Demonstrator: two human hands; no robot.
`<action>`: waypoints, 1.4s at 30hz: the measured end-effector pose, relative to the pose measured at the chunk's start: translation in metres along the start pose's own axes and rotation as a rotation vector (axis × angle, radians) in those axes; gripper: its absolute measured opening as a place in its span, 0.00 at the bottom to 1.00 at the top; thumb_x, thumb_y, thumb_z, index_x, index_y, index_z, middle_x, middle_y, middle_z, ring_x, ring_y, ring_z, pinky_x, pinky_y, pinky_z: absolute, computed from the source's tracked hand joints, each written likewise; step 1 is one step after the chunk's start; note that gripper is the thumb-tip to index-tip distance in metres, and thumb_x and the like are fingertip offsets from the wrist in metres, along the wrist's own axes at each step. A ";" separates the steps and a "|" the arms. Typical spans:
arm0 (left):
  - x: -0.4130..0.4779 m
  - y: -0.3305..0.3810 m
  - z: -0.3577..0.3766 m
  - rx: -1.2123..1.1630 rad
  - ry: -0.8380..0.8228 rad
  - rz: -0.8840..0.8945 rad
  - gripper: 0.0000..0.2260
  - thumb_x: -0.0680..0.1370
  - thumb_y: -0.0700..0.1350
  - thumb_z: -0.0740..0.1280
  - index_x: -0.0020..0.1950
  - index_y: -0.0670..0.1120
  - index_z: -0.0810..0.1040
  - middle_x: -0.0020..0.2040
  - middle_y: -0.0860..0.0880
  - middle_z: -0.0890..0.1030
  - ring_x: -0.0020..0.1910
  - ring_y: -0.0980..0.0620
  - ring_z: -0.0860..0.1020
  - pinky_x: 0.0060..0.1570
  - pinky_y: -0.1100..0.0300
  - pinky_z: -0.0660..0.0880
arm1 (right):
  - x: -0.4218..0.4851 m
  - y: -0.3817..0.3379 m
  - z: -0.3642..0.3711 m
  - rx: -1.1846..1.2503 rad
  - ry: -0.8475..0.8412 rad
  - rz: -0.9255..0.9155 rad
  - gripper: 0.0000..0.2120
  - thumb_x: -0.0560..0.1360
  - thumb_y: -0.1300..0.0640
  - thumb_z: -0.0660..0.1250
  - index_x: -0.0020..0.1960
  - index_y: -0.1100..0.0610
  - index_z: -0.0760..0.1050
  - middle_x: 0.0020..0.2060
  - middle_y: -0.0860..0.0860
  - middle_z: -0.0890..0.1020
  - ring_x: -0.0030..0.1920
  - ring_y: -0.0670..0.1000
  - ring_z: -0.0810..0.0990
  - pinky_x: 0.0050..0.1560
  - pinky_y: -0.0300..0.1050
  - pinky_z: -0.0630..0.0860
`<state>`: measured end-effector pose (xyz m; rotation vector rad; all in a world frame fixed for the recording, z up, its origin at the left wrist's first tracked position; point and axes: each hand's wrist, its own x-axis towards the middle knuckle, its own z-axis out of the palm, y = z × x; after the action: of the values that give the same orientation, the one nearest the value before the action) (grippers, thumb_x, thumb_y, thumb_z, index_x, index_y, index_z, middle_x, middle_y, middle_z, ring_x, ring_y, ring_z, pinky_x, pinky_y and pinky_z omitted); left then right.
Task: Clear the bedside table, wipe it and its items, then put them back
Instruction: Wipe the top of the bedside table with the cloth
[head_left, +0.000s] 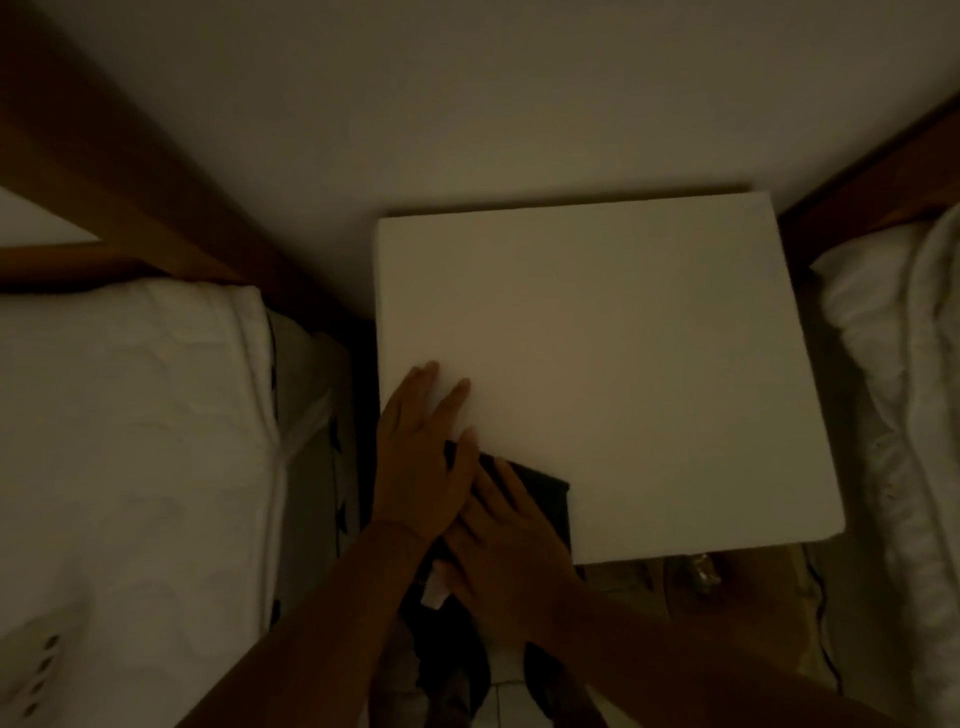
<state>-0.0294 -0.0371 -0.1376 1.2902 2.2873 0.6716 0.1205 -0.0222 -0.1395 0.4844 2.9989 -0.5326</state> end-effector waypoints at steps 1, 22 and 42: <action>-0.002 -0.003 -0.002 -0.044 -0.013 0.009 0.23 0.79 0.53 0.54 0.74 0.50 0.67 0.79 0.47 0.57 0.78 0.50 0.52 0.77 0.50 0.50 | 0.001 0.001 0.001 -0.009 -0.013 -0.056 0.27 0.80 0.43 0.56 0.75 0.54 0.64 0.75 0.55 0.64 0.77 0.60 0.56 0.74 0.63 0.58; -0.111 0.008 -0.018 0.159 -0.082 -0.093 0.12 0.74 0.38 0.65 0.57 0.47 0.75 0.59 0.46 0.76 0.59 0.44 0.73 0.56 0.45 0.72 | -0.024 -0.013 -0.033 0.067 -0.085 0.412 0.23 0.68 0.64 0.72 0.62 0.59 0.75 0.51 0.56 0.79 0.49 0.58 0.77 0.44 0.49 0.74; -0.268 -0.009 -0.215 -1.011 -0.118 -0.700 0.13 0.71 0.41 0.75 0.54 0.48 0.79 0.46 0.48 0.84 0.46 0.51 0.83 0.44 0.59 0.79 | 0.002 -0.171 -0.131 0.705 -0.936 -0.186 0.21 0.69 0.39 0.72 0.56 0.49 0.80 0.59 0.46 0.75 0.58 0.45 0.76 0.61 0.48 0.75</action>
<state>-0.0322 -0.3174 0.0612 0.0494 1.6741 1.1798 0.0647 -0.1284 0.0392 -0.0554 1.9094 -1.3696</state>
